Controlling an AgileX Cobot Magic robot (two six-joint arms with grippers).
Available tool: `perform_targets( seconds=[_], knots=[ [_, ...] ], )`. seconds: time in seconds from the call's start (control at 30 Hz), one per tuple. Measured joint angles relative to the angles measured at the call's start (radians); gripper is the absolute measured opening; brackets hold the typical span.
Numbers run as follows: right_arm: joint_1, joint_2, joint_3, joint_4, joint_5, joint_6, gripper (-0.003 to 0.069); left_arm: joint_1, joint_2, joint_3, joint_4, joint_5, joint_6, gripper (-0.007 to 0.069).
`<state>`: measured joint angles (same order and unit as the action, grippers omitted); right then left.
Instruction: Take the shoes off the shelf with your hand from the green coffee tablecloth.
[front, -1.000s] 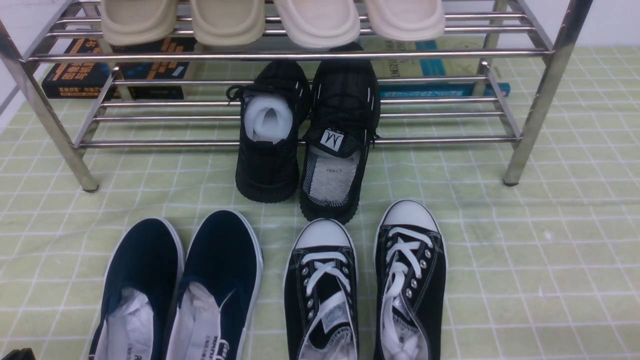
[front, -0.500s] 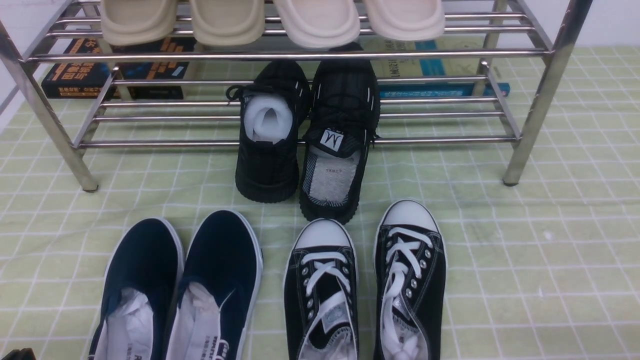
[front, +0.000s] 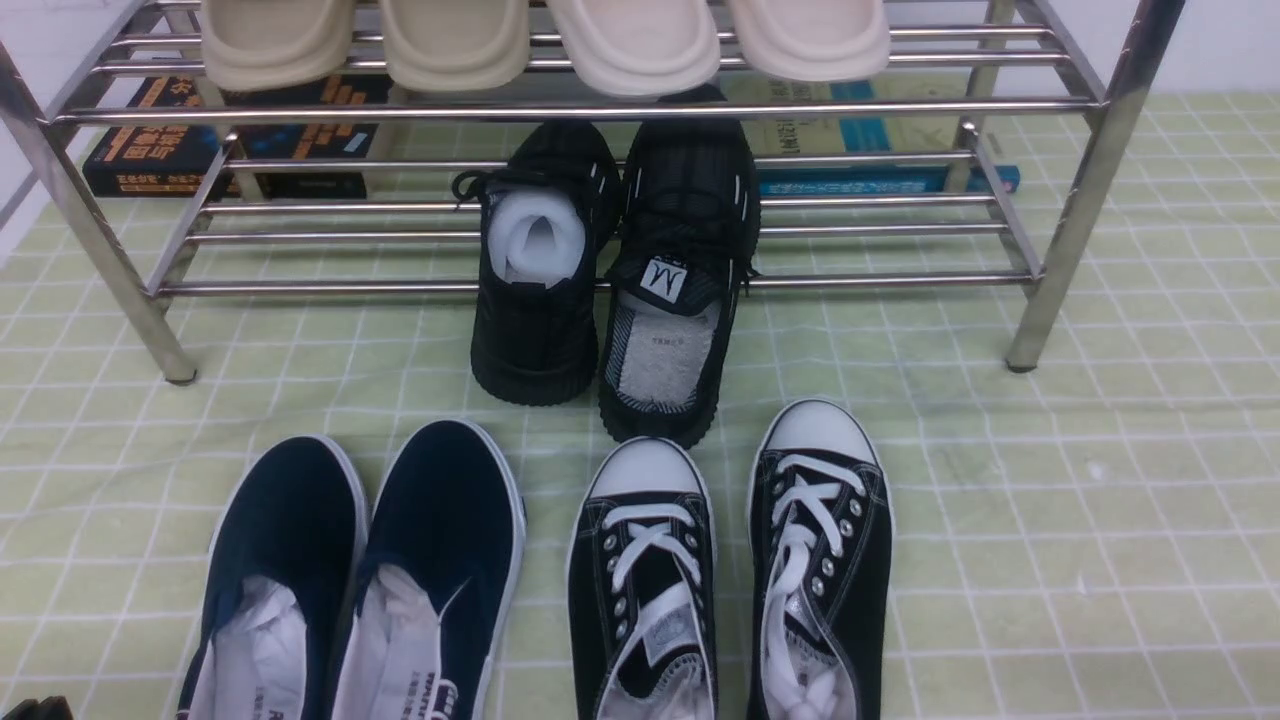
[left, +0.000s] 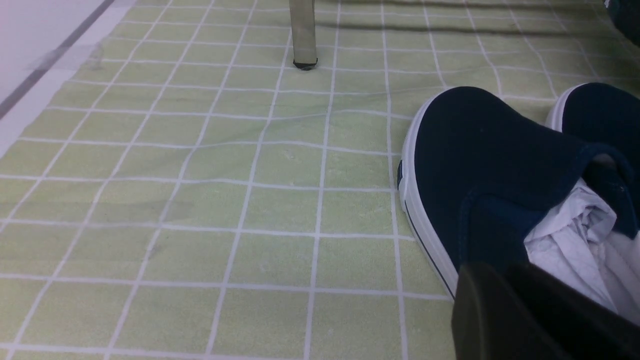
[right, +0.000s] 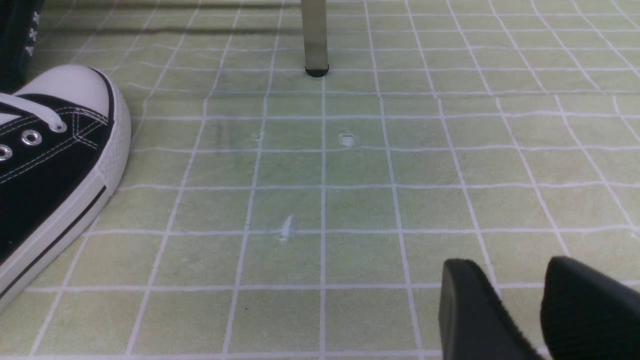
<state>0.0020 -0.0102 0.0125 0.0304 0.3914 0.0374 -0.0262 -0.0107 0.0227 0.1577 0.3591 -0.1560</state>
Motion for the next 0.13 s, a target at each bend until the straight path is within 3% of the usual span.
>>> perform_targets(
  seconds=[0.13],
  knots=[
    [0.000,0.000,0.000,0.000,0.000,0.000,0.0239,0.000,0.000,0.000,0.000,0.000,0.000,0.0090]
  ],
)
